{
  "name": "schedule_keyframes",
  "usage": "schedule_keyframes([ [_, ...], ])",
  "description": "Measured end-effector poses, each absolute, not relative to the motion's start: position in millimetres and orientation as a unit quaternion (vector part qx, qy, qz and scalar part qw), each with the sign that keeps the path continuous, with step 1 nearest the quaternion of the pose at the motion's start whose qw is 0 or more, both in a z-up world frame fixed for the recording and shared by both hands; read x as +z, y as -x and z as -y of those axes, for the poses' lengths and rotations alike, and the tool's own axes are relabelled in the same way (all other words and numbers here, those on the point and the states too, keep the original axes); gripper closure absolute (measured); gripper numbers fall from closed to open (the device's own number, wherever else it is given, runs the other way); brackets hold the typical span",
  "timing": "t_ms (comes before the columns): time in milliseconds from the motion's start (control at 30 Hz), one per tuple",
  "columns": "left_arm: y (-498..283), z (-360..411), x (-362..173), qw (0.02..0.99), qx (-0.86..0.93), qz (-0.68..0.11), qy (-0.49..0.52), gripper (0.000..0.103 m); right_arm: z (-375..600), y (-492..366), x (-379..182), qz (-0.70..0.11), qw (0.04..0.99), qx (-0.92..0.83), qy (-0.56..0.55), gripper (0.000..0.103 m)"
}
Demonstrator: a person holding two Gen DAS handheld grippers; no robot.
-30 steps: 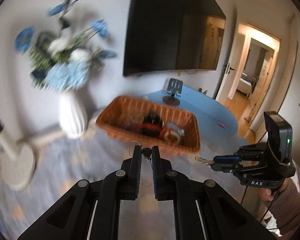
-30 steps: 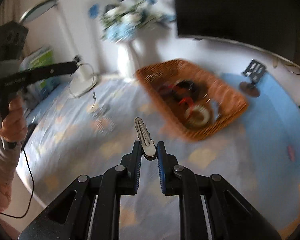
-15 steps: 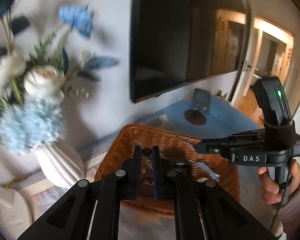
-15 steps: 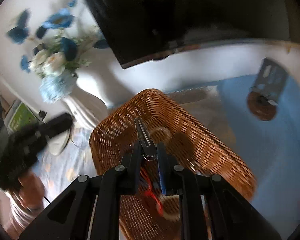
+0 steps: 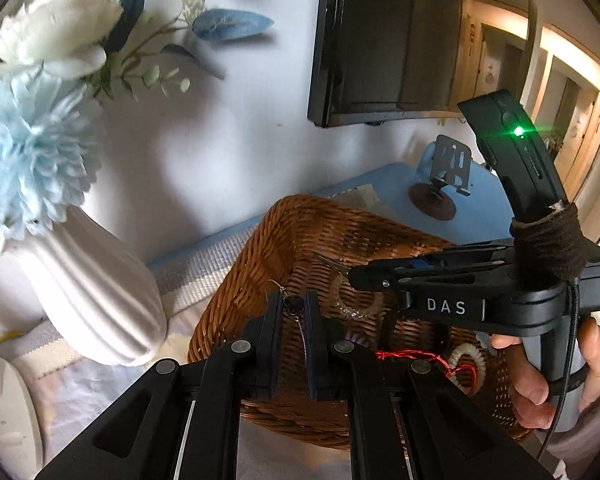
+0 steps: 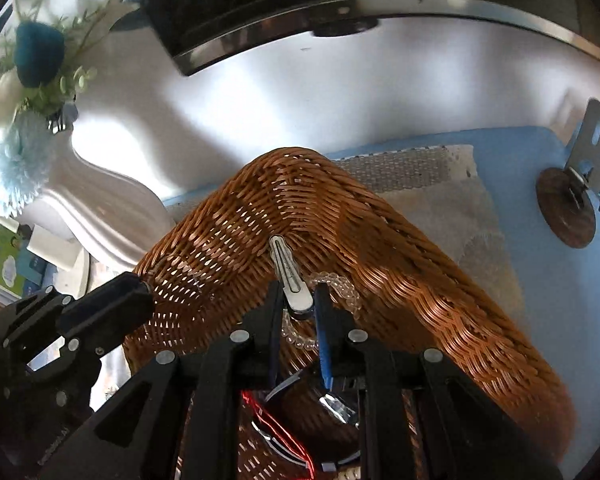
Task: Organize jewelry
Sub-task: 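Carry the necklace and hair clip into the basket while both tools open to release, then withdraw both open tools from the basket back over the remaining bracelets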
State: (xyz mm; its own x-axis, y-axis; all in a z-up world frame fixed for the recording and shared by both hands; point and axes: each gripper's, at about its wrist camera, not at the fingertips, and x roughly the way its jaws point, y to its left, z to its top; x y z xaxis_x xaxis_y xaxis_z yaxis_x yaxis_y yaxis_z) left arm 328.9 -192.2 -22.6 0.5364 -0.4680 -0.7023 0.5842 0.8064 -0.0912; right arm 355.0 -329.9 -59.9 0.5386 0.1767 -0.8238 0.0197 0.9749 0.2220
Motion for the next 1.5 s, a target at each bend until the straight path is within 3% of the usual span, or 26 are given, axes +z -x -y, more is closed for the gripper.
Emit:
schedule_keyframes([
  [33, -329.5, 190.3, -23.9, 0.869, -0.311, -0.378, -0.069, 0.093, 329.0, -355.2, -59.5, -0.476, 0.873, 0.046, -0.099, 0.085],
  [100, -332.3, 181.8, -25.4, 0.847, -0.354, -0.395, -0.027, 0.082, 328.5, -352.1, -57.0, -0.468, 0.877, 0.047, -0.100, 0.083],
  [167, -330.5, 171.6, -23.3, 0.845, -0.357, -0.399, -0.003, 0.077, 329.0, -346.6, -51.3, -0.464, 0.877, 0.065, -0.104, 0.081],
  [467, -285.5, 132.1, 16.1, 0.868, -0.340, -0.363, -0.012, 0.077, 312.2, -292.9, -13.1, -0.437, 0.892, 0.075, -0.088, 0.079],
  [700, -228.5, 66.8, 31.6, 0.884, -0.324, -0.335, 0.018, 0.077, 270.4, -226.9, 2.2, -0.418, 0.901, 0.109, -0.048, 0.069],
  [1067, -166.7, -39.5, -1.9, 0.891, -0.283, -0.348, 0.072, 0.077, 194.8, -153.8, -29.8, -0.433, 0.887, 0.155, 0.037, 0.069],
  [1500, -207.7, -42.9, -60.3, 0.862, -0.253, -0.425, 0.109, 0.077, 167.7, -151.9, -82.5, -0.456, 0.873, 0.166, 0.037, 0.069],
])
